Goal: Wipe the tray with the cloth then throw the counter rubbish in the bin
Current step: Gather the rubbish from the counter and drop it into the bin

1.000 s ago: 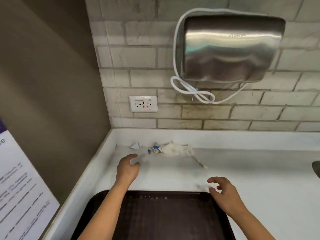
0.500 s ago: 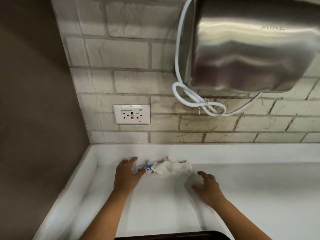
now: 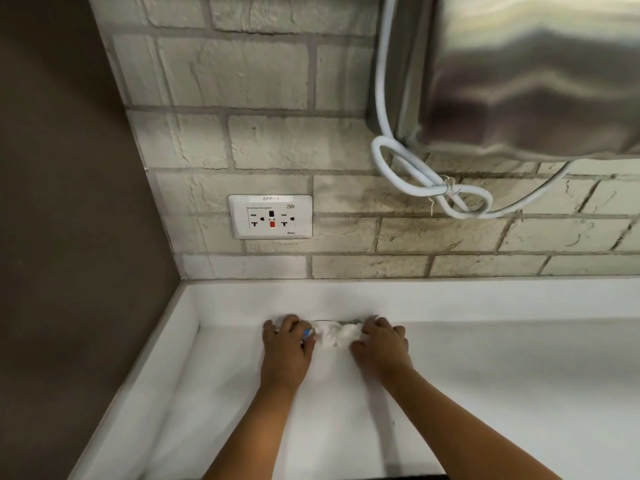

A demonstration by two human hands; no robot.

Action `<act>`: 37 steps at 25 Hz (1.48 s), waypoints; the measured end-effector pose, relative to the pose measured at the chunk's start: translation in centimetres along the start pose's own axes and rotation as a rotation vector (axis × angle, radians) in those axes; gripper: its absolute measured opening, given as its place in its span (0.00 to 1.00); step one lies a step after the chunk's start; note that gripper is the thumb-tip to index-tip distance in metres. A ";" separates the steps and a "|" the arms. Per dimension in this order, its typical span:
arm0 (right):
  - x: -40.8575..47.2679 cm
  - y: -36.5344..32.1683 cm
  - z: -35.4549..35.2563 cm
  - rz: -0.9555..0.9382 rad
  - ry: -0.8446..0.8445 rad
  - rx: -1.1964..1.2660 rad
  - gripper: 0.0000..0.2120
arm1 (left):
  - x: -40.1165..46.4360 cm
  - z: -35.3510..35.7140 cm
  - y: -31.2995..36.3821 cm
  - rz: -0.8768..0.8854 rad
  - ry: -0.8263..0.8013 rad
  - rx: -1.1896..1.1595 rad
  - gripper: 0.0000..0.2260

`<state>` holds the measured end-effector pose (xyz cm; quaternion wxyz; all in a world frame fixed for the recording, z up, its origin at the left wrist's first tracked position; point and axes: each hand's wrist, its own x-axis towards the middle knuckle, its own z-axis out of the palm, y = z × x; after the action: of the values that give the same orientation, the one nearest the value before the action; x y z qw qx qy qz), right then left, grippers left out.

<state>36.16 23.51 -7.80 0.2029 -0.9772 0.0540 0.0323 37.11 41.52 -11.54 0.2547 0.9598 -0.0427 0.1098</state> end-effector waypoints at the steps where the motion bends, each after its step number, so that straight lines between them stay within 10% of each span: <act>1: 0.1 0.7 0.2 -0.017 0.003 -0.007 0.24 | -0.2 -0.2 0.3 -0.013 0.028 -0.047 0.15; 9: -1.5 4.3 -1.6 0.022 0.219 0.321 0.19 | -0.7 -0.2 0.9 -0.054 0.086 -0.206 0.13; 17: -2.5 5.5 -3.3 -0.209 -0.060 -0.270 0.20 | -0.1 -0.2 0.9 -0.086 0.110 -0.207 0.12; 28: -7.1 7.4 -3.4 -0.243 -0.143 0.317 0.09 | -0.7 -0.1 0.9 -0.066 0.126 -0.207 0.11; 37: -9.0 6.3 -1.5 -0.362 -0.108 -0.196 0.13 | -3.7 -2.3 2.5 -0.151 -0.068 -0.258 0.19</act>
<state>26.57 17.99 -8.15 0.1119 -0.9828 -0.1368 0.0526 32.70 40.56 -9.29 0.3819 0.9228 0.0075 0.0515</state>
